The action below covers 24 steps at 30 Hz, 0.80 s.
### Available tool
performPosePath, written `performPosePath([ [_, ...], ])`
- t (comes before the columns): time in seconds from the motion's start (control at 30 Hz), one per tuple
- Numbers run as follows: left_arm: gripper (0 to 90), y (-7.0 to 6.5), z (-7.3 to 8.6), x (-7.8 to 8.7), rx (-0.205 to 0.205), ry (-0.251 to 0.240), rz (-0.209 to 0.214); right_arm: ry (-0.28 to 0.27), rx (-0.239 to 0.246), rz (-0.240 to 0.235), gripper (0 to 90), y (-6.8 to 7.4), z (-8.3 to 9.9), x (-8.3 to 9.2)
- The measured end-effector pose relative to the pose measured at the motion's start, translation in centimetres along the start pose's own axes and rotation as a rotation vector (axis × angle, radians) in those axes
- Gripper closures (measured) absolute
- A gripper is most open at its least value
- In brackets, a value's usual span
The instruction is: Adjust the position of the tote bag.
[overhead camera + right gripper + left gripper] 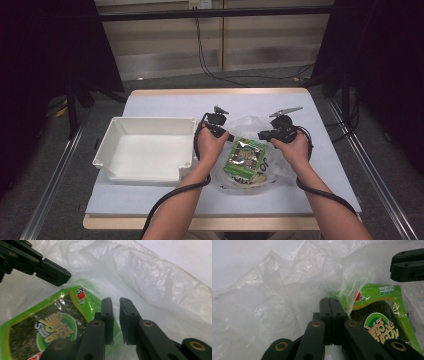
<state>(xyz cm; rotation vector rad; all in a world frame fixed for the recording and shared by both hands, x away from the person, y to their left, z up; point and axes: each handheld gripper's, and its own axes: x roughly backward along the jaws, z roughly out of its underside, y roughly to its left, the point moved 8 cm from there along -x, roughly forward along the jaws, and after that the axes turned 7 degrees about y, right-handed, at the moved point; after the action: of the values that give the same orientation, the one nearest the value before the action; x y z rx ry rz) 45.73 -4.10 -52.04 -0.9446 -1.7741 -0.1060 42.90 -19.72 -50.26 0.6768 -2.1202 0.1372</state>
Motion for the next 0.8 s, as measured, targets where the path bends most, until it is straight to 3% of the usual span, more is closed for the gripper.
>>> performPosePath([
  [0.2,90.0,-0.3,0.1,0.2,-0.009,-0.007,0.008,0.016,-0.003,-0.02,76.1,0.9,0.5,0.4],
  [0.47,90.0,-0.2,0.2,0.5,-0.021,-0.004,0.004,0.075,-0.008,-0.025,64.5,0.9,2.0,-1.1],
  [0.53,90.0,-0.2,0.1,0.4,-0.008,-0.013,0.007,0.081,-0.016,-0.032,58.9,0.8,2.2,-1.5],
  [0.63,90.0,-0.1,0.0,0.4,0.005,-0.02,0.016,0.092,-0.022,-0.062,57.3,0.9,2.2,-1.9],
  [0.7,90.0,-0.1,0.1,0.4,-0.002,-0.014,0.02,0.102,-0.008,-0.074,60.0,1.0,2.1,-2.1],
  [0.77,89.9,-0.2,0.0,0.4,0.008,-0.027,0.026,0.102,-0.002,-0.087,76.2,1.2,2.1,-2.0],
  [0.8,88.7,-0.1,0.0,0.5,-0.004,-0.024,0.024,0.1,-0.005,-0.096,80.0,1.2,2.1,-1.9],
])
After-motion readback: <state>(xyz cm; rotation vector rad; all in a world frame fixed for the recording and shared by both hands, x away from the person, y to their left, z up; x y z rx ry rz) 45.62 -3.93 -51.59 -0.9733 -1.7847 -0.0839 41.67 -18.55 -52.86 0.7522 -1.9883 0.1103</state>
